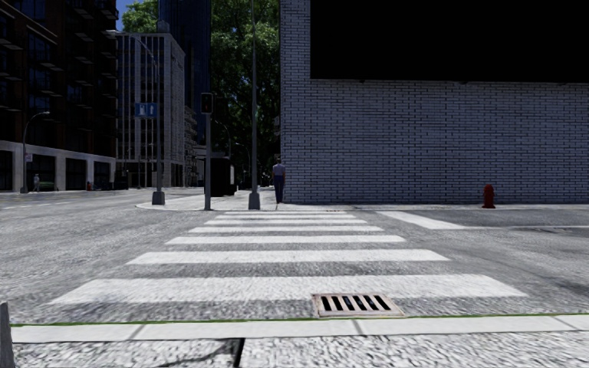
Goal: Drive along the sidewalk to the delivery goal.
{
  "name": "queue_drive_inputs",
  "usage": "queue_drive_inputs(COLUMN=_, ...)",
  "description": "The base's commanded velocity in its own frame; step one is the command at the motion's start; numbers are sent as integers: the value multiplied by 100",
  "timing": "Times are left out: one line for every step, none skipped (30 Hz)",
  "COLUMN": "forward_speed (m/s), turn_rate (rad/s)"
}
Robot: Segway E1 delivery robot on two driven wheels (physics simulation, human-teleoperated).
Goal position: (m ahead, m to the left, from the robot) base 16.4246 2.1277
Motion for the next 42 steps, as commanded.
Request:
queue_drive_inputs(forward_speed=200, turn_rate=0)
queue_drive_inputs(forward_speed=200, turn_rate=0)
queue_drive_inputs(forward_speed=200, turn_rate=0)
queue_drive_inputs(forward_speed=200, turn_rate=0)
queue_drive_inputs(forward_speed=200, turn_rate=0)
queue_drive_inputs(forward_speed=200, turn_rate=0)
queue_drive_inputs(forward_speed=200, turn_rate=0)
queue_drive_inputs(forward_speed=200, turn_rate=0)
queue_drive_inputs(forward_speed=200, turn_rate=0)
queue_drive_inputs(forward_speed=200, turn_rate=0)
queue_drive_inputs(forward_speed=200, turn_rate=0)
queue_drive_inputs(forward_speed=200, turn_rate=0)
queue_drive_inputs(forward_speed=200, turn_rate=0)
queue_drive_inputs(forward_speed=200, turn_rate=0)
queue_drive_inputs(forward_speed=200, turn_rate=0)
queue_drive_inputs(forward_speed=200, turn_rate=0)
queue_drive_inputs(forward_speed=200, turn_rate=0)
queue_drive_inputs(forward_speed=200, turn_rate=0)
queue_drive_inputs(forward_speed=200, turn_rate=0)
queue_drive_inputs(forward_speed=200, turn_rate=0)
queue_drive_inputs(forward_speed=200, turn_rate=0)
queue_drive_inputs(forward_speed=200, turn_rate=0)
queue_drive_inputs(forward_speed=200, turn_rate=0)
queue_drive_inputs(forward_speed=200, turn_rate=0)
queue_drive_inputs(forward_speed=200, turn_rate=0)
queue_drive_inputs(forward_speed=200, turn_rate=0)
queue_drive_inputs(forward_speed=200, turn_rate=0)
queue_drive_inputs(forward_speed=200, turn_rate=0)
queue_drive_inputs(forward_speed=200, turn_rate=0)
queue_drive_inputs(forward_speed=200, turn_rate=0)
queue_drive_inputs(forward_speed=200, turn_rate=0)
queue_drive_inputs(forward_speed=200, turn_rate=0)
queue_drive_inputs(forward_speed=200, turn_rate=0)
queue_drive_inputs(forward_speed=200, turn_rate=0)
queue_drive_inputs(forward_speed=200, turn_rate=0)
queue_drive_inputs(forward_speed=200, turn_rate=0)
queue_drive_inputs(forward_speed=200, turn_rate=0)
queue_drive_inputs(forward_speed=200, turn_rate=0)
queue_drive_inputs(forward_speed=200, turn_rate=0)
queue_drive_inputs(forward_speed=200, turn_rate=0)
queue_drive_inputs(forward_speed=200, turn_rate=0)
queue_drive_inputs(forward_speed=200, turn_rate=0)
